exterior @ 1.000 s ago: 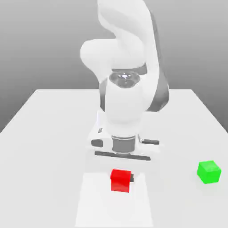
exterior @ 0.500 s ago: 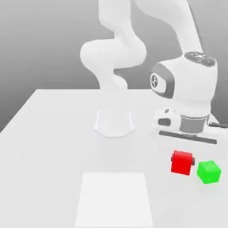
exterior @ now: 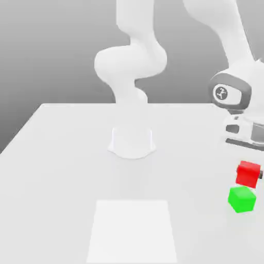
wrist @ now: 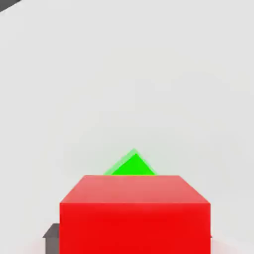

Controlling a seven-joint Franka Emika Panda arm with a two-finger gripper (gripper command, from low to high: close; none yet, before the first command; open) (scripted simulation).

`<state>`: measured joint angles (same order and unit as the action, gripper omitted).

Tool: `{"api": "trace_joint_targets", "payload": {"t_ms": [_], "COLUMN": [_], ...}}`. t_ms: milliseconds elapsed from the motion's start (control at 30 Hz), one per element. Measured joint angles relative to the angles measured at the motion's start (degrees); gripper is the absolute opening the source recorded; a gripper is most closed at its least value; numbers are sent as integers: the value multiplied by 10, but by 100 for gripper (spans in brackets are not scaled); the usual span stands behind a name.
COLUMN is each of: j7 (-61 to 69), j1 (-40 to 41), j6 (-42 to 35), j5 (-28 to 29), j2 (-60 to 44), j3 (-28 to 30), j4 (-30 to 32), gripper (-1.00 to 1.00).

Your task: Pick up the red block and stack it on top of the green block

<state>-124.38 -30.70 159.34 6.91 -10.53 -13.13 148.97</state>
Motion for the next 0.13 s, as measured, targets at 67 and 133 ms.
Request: {"api": "trace_joint_targets", "payload": {"t_ms": [67,133], "j7": [-6,-6], "j1": [-4,-4], "j6": [12,12], "j5": [9,9], "j2": [-13,-13], "j3": [5,5], "j4": [0,0], "gripper": [100,100]}}
